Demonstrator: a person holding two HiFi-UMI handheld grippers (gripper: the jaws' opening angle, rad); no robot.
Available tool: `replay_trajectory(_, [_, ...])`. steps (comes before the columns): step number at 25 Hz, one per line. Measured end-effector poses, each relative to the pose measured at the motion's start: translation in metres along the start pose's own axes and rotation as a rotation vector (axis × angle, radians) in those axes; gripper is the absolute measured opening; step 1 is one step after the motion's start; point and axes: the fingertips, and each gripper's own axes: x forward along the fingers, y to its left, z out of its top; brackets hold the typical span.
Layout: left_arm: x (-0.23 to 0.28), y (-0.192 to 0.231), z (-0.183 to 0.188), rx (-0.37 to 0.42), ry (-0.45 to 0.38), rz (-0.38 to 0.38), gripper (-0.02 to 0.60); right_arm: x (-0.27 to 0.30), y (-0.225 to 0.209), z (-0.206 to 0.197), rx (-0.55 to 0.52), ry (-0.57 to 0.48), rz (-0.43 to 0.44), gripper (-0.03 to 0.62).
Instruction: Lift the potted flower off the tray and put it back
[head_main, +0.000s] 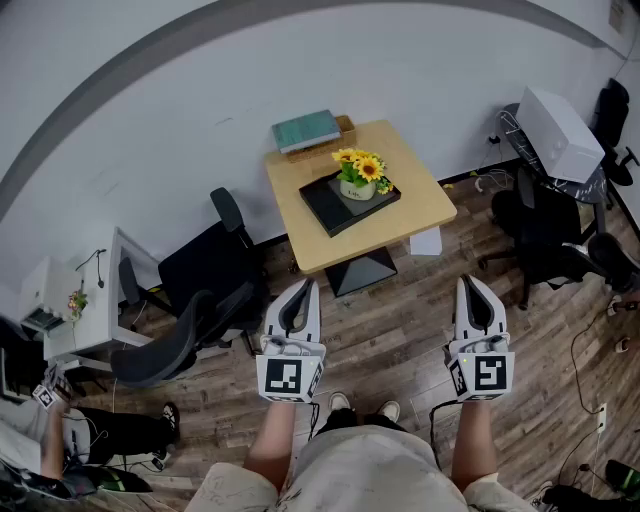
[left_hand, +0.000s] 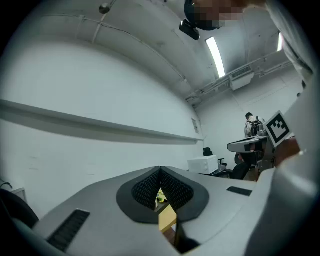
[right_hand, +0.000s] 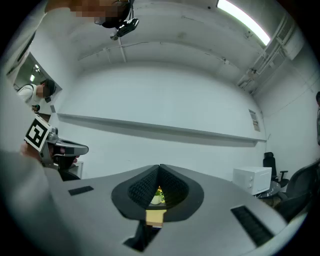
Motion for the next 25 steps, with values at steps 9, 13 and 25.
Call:
replay_trajectory(9, [-0.014, 0.013, 0.002, -0.007, -0.006, -0.022, 0.006, -0.004, 0.025, 0.005, 0.011, -0.010, 0.017, 0.017])
replay_trajectory(13, [-0.017, 0.011, 0.003, -0.001, -0.003, -0.030, 0.006, -0.008, 0.027, 0.002, 0.024, -0.001, 0.012, 0.017])
replay_trajectory(25, [-0.024, 0.009, 0.000, 0.005, 0.005, -0.033, 0.008, -0.012, 0.033, 0.000, 0.036, -0.012, 0.001, 0.018])
